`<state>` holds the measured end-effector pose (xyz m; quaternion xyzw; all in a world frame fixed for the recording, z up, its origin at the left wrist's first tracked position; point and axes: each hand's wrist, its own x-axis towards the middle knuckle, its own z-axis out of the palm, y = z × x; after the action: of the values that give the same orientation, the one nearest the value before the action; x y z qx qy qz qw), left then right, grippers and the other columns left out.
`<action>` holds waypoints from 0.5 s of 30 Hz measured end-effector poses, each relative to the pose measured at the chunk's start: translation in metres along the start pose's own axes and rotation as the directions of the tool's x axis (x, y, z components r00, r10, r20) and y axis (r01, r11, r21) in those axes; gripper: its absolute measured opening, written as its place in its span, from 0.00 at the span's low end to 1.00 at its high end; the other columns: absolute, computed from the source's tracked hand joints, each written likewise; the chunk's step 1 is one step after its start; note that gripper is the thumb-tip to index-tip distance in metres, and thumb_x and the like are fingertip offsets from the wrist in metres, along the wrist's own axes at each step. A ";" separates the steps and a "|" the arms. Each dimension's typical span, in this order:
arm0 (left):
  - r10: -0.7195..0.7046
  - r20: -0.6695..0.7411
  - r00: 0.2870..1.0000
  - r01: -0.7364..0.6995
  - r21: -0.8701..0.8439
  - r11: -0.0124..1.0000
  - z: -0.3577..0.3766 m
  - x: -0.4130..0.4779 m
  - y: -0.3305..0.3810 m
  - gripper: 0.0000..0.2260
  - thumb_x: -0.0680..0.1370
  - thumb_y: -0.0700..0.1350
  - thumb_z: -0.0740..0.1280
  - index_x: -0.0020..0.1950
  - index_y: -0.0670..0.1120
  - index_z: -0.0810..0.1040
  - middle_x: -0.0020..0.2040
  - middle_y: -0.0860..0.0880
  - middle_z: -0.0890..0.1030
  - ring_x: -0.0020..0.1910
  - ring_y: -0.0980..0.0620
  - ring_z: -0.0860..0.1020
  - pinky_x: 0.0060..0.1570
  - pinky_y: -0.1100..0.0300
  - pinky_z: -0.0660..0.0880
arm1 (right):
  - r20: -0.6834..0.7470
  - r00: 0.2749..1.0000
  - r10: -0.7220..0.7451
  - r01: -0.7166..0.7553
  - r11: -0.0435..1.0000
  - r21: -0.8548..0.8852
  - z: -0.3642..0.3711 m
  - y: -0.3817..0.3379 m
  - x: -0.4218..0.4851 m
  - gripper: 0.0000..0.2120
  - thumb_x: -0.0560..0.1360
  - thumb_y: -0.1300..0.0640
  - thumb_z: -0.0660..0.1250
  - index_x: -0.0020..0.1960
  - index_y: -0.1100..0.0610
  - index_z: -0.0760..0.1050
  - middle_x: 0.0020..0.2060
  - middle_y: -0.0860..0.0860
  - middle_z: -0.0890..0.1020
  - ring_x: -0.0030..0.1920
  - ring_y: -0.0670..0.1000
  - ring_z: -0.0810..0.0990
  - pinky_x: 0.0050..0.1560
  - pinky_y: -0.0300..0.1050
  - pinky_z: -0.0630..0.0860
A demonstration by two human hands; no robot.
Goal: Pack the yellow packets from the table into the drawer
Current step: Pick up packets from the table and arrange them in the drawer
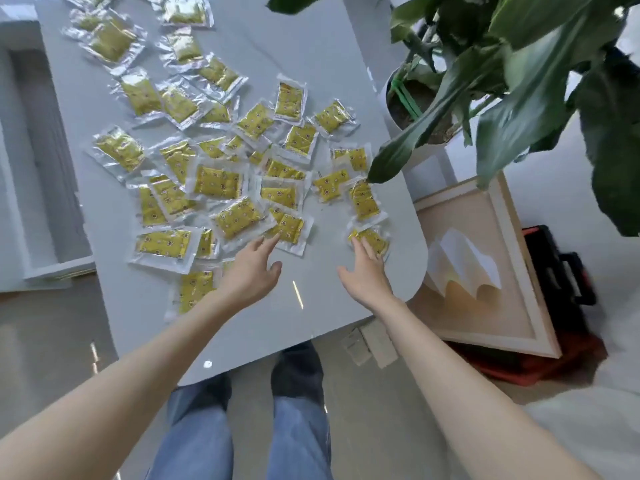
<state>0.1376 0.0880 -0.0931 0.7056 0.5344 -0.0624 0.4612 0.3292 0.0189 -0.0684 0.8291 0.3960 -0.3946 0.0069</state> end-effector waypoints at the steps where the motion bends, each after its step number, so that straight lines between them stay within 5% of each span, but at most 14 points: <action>1: -0.009 -0.013 1.000 0.009 0.007 1.000 0.009 0.009 0.000 0.26 0.80 0.47 0.59 0.77 0.52 0.57 0.77 0.47 0.59 0.74 0.46 0.62 0.70 0.51 0.63 | 0.008 1.000 -0.010 0.010 0.999 -0.033 0.003 0.007 0.015 0.31 0.80 0.56 0.58 0.79 0.53 0.47 0.78 0.48 0.46 0.78 0.54 0.47 0.74 0.52 0.55; 7: -0.019 -0.044 0.999 0.023 0.080 0.997 0.060 0.056 0.000 0.26 0.81 0.48 0.57 0.78 0.52 0.54 0.79 0.48 0.50 0.77 0.46 0.51 0.74 0.50 0.56 | 0.047 0.997 -0.066 0.074 0.973 -0.218 0.018 0.040 0.092 0.35 0.81 0.50 0.57 0.79 0.56 0.40 0.78 0.51 0.39 0.78 0.53 0.40 0.76 0.53 0.47; 15: -0.045 -0.066 0.997 0.068 0.411 0.909 0.110 0.074 -0.012 0.29 0.81 0.52 0.54 0.78 0.55 0.42 0.76 0.46 0.32 0.77 0.43 0.38 0.74 0.46 0.44 | 0.040 0.995 -0.092 0.100 0.930 -0.352 0.044 0.070 0.125 0.40 0.80 0.42 0.55 0.77 0.57 0.34 0.76 0.51 0.34 0.77 0.52 0.34 0.75 0.55 0.39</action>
<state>0.2037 0.0612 -0.2053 0.7729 0.5416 -0.1677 0.2849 0.3937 0.0380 -0.2019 0.7893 0.5006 -0.3263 0.1412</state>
